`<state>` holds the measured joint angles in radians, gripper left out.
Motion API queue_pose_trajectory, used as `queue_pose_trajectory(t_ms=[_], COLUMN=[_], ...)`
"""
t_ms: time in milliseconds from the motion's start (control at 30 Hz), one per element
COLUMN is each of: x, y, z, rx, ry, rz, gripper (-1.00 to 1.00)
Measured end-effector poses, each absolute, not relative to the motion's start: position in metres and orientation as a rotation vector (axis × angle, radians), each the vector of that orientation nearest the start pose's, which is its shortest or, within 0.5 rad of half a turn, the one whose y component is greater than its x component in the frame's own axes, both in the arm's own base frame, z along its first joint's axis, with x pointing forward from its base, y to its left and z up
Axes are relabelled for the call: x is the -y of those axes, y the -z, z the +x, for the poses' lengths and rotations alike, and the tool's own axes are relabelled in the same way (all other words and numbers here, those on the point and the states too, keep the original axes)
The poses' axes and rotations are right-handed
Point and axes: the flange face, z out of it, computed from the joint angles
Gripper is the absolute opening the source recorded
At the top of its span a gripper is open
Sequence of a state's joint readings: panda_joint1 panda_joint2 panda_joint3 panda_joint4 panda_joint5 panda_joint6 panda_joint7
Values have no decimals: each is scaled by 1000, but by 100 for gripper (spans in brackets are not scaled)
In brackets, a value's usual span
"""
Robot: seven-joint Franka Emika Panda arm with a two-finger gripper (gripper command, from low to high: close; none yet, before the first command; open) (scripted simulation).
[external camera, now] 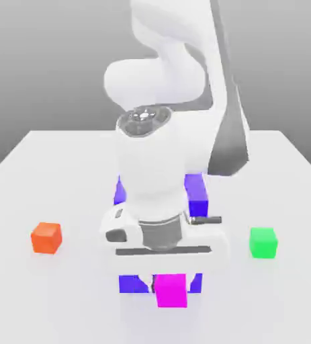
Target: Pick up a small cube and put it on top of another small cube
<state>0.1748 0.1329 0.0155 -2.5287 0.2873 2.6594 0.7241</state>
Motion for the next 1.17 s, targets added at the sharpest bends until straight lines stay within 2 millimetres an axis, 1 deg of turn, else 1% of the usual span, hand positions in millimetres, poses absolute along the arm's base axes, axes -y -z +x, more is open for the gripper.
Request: queue_pose_trajectory(t_ms=[67,133,200,300,367,433,467,567,600,667,767,1000,1167], x=[-127,-177,-214,-249,-259,-267,-267,-261,-255,-249,-244,-240,-244], y=[-231,-237,-243,-247,-249,-249,-249,-246,-245,-238,-223,-192,-179], z=[436,411,383,339,314,289,280,257,255,255,257,260,256], rx=[-1061,-941,-860,-845,-884,-924,-964,-1116,-1192,-1259,-1295,-1315,-1290], ry=[-96,-96,-90,-79,-62,-40,-30,-6,-2,21,56,82,52], rz=[-2830,-2879,-2914,-2944,-2952,-2960,-2956,-2925,-2901,-2898,-2921,-2947,-2930], gripper=[-100,-100,-100,-100,-100,-100,-100,-100,-100,-100,-100,-100,-100])
